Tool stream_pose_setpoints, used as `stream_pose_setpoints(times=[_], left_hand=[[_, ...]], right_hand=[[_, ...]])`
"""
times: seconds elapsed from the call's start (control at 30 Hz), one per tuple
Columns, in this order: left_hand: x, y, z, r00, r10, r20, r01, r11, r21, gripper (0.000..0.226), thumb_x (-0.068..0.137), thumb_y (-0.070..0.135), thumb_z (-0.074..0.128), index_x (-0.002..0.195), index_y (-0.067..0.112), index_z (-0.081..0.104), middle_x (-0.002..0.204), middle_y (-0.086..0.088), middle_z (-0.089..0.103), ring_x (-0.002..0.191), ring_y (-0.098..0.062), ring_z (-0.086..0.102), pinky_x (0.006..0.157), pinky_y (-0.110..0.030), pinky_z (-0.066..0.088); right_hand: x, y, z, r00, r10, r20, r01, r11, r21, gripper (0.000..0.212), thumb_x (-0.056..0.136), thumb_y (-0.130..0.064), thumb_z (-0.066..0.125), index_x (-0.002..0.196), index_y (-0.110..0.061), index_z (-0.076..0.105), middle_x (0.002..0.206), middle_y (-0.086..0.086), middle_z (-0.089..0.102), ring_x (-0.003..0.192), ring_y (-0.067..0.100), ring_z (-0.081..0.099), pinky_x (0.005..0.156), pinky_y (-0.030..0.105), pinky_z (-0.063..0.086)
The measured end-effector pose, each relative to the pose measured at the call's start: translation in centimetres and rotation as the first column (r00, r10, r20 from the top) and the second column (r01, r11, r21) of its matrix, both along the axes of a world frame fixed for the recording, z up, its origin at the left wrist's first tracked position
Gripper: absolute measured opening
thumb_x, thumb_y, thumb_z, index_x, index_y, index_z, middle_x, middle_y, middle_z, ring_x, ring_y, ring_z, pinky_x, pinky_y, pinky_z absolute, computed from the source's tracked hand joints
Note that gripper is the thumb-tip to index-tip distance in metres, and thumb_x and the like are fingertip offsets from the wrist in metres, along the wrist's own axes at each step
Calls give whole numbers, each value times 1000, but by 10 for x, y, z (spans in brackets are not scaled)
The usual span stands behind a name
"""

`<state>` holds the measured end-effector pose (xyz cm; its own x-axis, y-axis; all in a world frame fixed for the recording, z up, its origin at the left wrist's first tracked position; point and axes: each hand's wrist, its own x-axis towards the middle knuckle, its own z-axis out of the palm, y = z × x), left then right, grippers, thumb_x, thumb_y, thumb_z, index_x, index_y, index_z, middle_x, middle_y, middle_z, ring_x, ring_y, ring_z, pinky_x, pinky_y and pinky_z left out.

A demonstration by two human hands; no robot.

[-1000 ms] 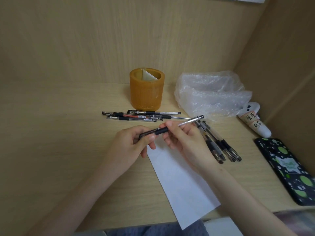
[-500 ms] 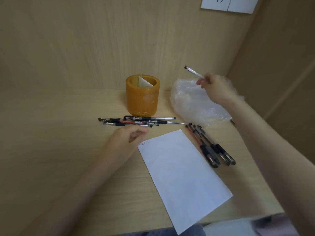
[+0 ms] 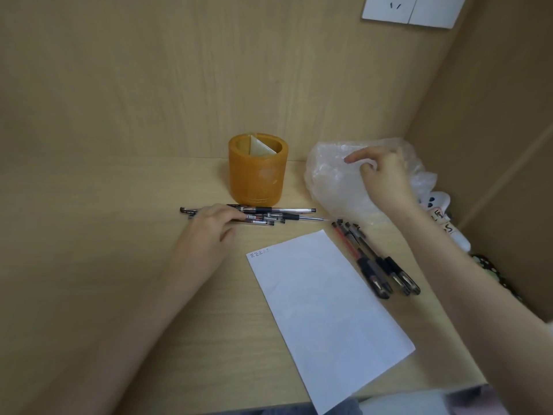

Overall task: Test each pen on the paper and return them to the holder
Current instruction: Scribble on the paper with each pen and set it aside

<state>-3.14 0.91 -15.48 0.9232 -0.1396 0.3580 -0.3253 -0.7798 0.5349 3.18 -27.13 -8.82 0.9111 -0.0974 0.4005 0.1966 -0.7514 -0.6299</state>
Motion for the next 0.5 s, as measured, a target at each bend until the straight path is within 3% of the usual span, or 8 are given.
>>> stream_pose_setpoints(times=[0.1, 0.13, 0.23, 0.37, 0.5], left_hand=[[8, 2, -2, 1000, 18, -20, -16, 993, 116, 33, 88, 6, 54, 119, 15, 60, 119, -2, 58, 112, -21, 50, 95, -31, 38], [10, 1, -3, 1000, 14, -24, -11, 989, 146, 33, 88, 7, 54, 119, 14, 60, 119, -3, 58, 112, -22, 50, 96, -33, 39], [11, 0, -4, 1000, 13, -5, -12, 982, 191, 30, 88, 8, 56, 117, 10, 61, 114, -7, 56, 109, -24, 50, 96, -36, 40], [11, 2, -7, 1000, 17, 11, -18, 989, 149, 30, 85, 8, 62, 115, 11, 62, 113, -7, 51, 102, -22, 54, 91, -36, 45], [10, 4, -8, 1000, -24, -3, 25, 996, 81, 29, 81, 7, 65, 109, 12, 61, 108, -6, 53, 91, -21, 58, 82, -38, 47]], right_hand=[[-24, 27, -11, 985, 159, -72, -157, 987, 32, 37, 87, 0, 41, 91, -24, 69, 118, 2, 59, 103, 12, 51, 82, 6, 36], [-32, 36, -17, 980, 179, -81, -178, 984, 17, 35, 88, 0, 42, 91, -22, 70, 116, 1, 60, 106, 11, 49, 84, 5, 33], [-50, 57, -33, 981, 190, 38, -186, 978, -92, 31, 87, 1, 47, 88, -17, 72, 107, -1, 64, 113, 19, 39, 92, 22, 21], [-64, 72, -42, 953, 290, -84, -289, 957, 31, 33, 88, 2, 47, 93, -17, 73, 88, -17, 57, 104, 9, 36, 100, 30, 28], [-72, 83, -52, 927, 332, -175, -320, 943, 95, 37, 85, 4, 46, 97, -19, 72, 81, -13, 52, 105, 17, 46, 92, 26, 37]])
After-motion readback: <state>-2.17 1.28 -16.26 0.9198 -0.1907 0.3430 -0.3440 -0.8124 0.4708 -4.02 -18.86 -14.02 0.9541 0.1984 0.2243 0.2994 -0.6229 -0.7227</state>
